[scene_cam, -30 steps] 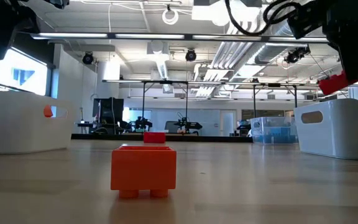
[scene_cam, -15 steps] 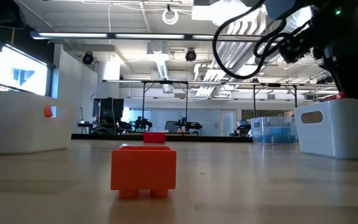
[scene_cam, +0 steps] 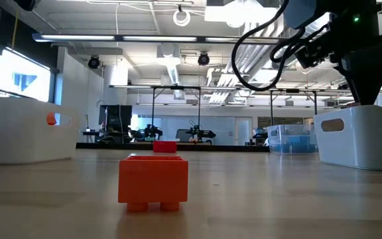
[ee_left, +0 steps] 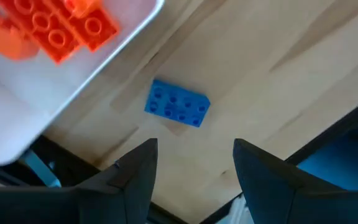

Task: Sort & place blocks by color
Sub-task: Put the blue game piece into the transparent bin

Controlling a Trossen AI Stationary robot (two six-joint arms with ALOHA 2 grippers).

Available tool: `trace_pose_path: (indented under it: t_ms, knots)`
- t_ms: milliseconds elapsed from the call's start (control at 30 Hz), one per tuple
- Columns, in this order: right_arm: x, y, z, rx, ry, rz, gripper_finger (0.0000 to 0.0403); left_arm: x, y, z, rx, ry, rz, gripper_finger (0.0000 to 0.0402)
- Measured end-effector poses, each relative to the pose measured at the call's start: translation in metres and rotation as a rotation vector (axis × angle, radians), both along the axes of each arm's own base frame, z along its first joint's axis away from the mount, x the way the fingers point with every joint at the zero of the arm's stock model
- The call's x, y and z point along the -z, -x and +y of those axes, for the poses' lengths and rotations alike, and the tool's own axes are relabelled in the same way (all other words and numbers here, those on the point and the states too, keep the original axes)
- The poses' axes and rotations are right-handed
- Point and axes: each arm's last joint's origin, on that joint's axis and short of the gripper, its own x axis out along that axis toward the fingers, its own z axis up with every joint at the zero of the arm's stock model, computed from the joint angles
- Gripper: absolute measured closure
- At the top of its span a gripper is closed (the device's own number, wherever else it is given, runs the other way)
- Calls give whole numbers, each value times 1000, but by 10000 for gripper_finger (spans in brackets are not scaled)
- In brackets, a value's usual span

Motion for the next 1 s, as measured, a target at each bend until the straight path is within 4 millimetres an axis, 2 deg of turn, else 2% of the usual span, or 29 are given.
trace_pose_path:
  t_ms: [133, 333, 733, 1000]
  knots:
    - [-1, 2, 0, 3, 7, 16, 184, 0, 3, -5, -90, 5, 16, 204]
    - [-1, 2, 0, -4, 5, 18, 183, 0, 10, -15, -120, 8, 27, 204]
    - [-1, 3, 0, 3, 9, 23, 183, 0, 19, -30, -393, 18, 57, 204]
    - [-1, 2, 0, -6, 8, 22, 183, -2, 10, -38, -531, 70, -86, 204]
